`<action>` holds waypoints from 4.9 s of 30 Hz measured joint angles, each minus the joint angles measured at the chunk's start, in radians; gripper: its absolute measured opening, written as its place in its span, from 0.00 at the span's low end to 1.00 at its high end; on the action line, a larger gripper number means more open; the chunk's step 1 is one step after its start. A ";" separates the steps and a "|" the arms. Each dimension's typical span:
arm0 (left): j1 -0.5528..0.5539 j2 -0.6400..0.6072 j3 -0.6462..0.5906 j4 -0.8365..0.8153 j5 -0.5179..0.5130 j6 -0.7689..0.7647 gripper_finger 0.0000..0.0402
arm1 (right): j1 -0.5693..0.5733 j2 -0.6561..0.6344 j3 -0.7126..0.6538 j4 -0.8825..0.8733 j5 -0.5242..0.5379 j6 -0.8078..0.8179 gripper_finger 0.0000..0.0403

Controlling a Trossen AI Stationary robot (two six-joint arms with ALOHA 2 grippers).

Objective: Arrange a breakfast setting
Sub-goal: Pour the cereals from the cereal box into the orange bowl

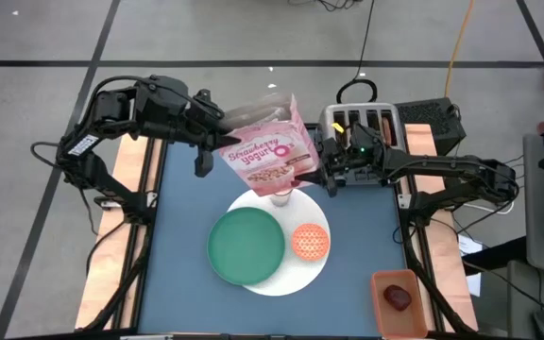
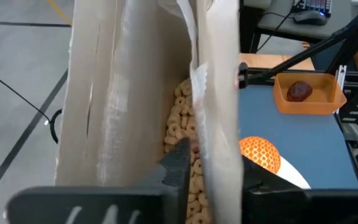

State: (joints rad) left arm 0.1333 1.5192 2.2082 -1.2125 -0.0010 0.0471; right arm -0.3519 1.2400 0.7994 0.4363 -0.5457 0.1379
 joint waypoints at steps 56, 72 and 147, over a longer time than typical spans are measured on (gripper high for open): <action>-0.079 -0.854 -1.658 1.420 -0.033 -0.059 0.30 | -0.021 -0.003 0.002 0.407 0.050 0.033 0.48; -0.039 -0.832 -1.729 1.472 -0.139 -0.154 0.31 | -0.021 -0.003 0.002 0.409 0.051 0.033 0.48; 0.080 0.164 -1.488 2.775 0.115 -0.085 0.86 | -0.019 -0.002 0.002 0.524 0.098 -0.046 0.48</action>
State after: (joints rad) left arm 0.2136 1.6836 0.7202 1.5620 0.1138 -0.0377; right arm -0.3710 1.2385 0.8013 0.9601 -0.4481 0.0922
